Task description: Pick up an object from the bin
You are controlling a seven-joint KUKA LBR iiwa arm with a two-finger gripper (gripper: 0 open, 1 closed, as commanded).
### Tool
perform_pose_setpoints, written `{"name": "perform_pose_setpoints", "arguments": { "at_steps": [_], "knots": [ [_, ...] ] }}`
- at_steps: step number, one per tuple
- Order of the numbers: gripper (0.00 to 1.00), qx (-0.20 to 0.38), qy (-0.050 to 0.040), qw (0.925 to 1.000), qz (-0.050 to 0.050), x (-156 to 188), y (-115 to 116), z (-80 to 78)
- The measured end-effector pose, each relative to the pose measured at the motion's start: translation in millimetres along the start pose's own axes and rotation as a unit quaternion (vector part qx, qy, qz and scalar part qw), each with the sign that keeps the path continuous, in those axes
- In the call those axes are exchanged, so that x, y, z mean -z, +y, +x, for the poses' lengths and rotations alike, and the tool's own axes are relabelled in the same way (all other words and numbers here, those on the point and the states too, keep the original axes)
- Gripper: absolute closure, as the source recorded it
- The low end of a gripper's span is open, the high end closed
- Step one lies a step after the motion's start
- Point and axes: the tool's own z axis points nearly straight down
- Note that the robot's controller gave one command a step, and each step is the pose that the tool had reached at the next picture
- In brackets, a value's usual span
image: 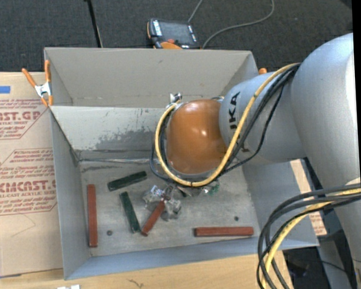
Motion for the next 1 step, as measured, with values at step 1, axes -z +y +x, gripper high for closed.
{"name": "perform_pose_setpoints", "arguments": {
  "at_steps": [1],
  "knots": [
    [1.0,0.012,-0.0026,0.9999,0.004,142.4,-17.6,14.8]
  ]
}}
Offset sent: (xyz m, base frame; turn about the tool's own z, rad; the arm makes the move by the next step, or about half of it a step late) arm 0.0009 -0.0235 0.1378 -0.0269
